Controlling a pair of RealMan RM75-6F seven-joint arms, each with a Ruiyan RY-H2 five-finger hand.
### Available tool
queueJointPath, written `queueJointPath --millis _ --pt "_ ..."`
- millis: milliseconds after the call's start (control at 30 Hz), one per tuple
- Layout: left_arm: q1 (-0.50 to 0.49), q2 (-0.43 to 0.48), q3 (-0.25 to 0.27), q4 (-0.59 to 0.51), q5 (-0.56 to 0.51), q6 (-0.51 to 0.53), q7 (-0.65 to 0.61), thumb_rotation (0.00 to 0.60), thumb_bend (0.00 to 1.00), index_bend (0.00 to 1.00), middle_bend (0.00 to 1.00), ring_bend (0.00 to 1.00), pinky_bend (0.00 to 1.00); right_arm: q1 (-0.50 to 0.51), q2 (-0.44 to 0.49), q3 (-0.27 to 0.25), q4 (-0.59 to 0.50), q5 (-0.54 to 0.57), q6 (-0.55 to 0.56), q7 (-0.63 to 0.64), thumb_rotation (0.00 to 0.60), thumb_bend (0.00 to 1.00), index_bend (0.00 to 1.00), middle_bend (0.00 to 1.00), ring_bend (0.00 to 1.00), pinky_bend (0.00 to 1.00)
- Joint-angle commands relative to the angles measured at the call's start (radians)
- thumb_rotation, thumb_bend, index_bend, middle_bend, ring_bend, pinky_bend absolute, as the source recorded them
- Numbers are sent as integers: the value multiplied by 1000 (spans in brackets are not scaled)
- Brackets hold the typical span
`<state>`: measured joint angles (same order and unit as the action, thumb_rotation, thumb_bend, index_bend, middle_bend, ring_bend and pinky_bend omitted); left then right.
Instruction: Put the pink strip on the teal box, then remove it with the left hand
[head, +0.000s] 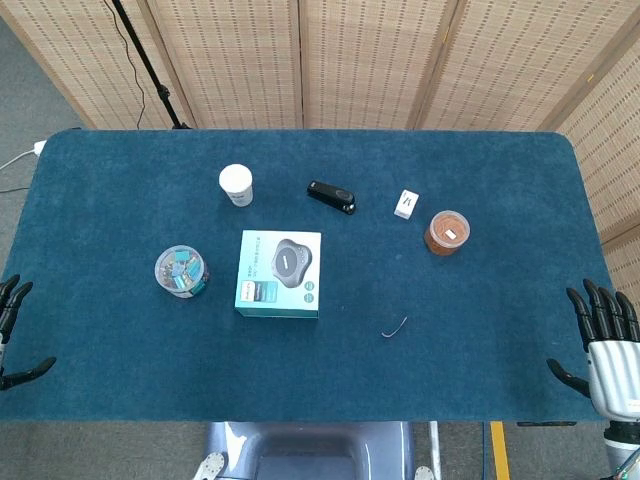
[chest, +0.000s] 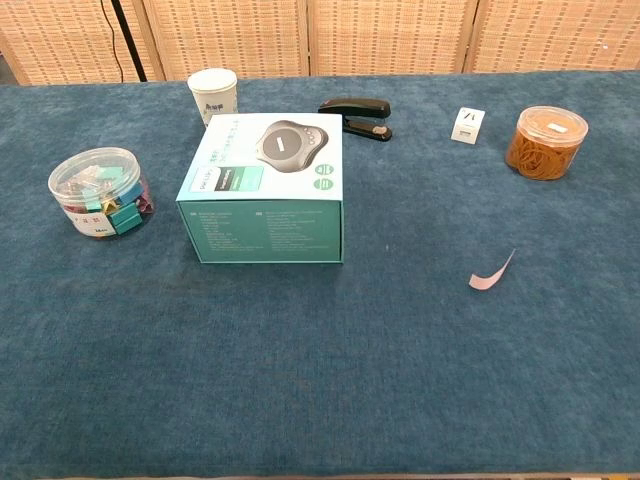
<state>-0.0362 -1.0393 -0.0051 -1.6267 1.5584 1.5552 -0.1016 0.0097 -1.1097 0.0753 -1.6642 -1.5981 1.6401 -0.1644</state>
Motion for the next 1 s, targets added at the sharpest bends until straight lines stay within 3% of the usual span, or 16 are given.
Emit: queueJointPath --millis 33,433,700,867,933,1000 --pt "0 2 0 1 1 0 -4 600 0 0 0 0 0 1 1 -2 -1 -4 -2 0 600 0 0 0 0 0" --pt "3 7 4 5 13 3 -26 600 0 0 0 0 0 31 18 -38 -10 -49 -70 92 600 0 19 0 0 0" --pt "6 21 0 5 4 6 -66 600 0 0 0 0 0 124 -2 -85 55 -133 -219 165 600 0 81 0 0 0" --pt "7 18 3 4 8 4 -61 600 0 0 0 0 0 198 -36 -85 109 -171 -298 193 600 0 156 0 0 0" --pt "5 17 1 2 2 -2 -57 600 0 0 0 0 0 233 -59 -79 134 -188 -328 197 600 24 186 0 0 0" --pt "2 17 -1 1 -3 -8 -55 600 0 0 0 0 0 262 -77 -75 147 -198 -354 207 600 118 206 0 0 0"
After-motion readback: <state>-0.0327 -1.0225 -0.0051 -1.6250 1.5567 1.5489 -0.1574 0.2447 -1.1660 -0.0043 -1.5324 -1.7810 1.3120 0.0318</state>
